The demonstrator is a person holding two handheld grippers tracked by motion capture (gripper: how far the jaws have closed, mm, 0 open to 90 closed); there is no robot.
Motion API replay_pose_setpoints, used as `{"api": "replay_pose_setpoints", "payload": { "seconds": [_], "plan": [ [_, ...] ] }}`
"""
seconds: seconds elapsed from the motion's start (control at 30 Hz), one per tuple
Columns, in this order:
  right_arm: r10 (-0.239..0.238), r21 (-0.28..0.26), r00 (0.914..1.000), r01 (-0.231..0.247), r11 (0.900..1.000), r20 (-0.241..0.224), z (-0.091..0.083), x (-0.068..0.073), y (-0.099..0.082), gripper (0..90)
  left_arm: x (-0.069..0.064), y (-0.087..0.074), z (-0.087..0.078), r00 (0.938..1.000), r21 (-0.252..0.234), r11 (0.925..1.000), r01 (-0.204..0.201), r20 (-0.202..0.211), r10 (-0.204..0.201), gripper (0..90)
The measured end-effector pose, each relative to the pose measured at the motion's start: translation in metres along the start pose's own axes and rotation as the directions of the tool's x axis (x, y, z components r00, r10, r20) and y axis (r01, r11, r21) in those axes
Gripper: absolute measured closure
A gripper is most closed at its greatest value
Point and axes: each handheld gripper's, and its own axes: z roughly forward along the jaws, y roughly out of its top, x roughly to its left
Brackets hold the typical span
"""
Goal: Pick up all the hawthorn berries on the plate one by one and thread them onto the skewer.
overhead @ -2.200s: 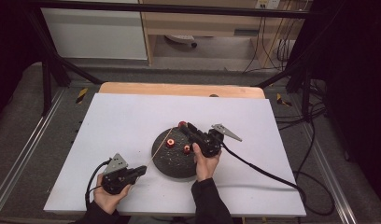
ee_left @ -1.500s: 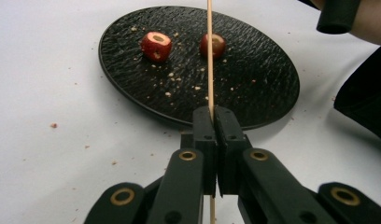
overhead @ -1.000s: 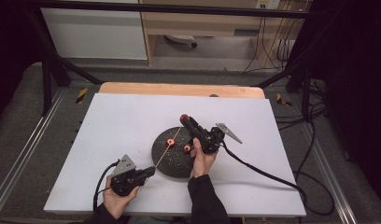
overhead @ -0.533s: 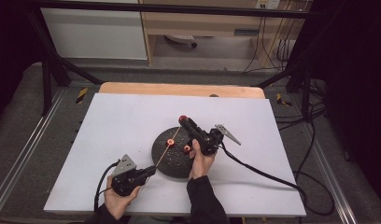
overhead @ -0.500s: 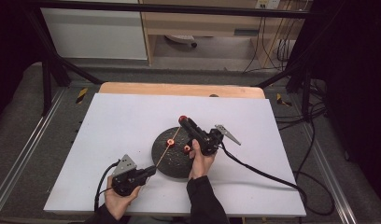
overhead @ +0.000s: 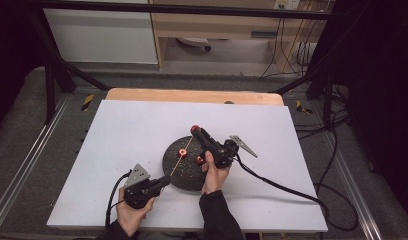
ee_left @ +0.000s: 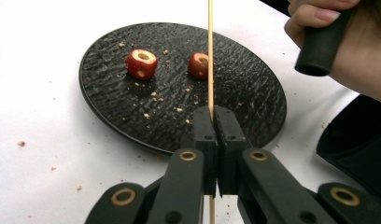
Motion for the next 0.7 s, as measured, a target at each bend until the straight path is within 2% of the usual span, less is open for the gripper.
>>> {"api": "replay_pose_setpoints", "payload": {
  "seconds": [0.2,0.4,0.7],
  "plan": [
    [0.013,0.011,0.9999,-0.013,0.9999,-0.007,-0.001,0.002,0.0,61.4,-0.002,0.008,0.001,0.9999,-0.002,0.9999,-0.016,-0.004,0.016,88.4],
    [0.018,0.042,0.9997,-0.017,0.999,-0.019,-0.004,0.003,0.001,61.4,-0.004,0.018,0.007,0.9999,-0.005,0.9999,-0.014,0.0,0.014,88.4],
    [0.003,0.062,0.9996,-0.001,0.9981,-0.029,-0.007,0.005,-0.004,61.4,-0.002,0.034,0.015,0.9997,-0.012,0.9997,-0.023,-0.001,0.023,88.4]
  ]
}}
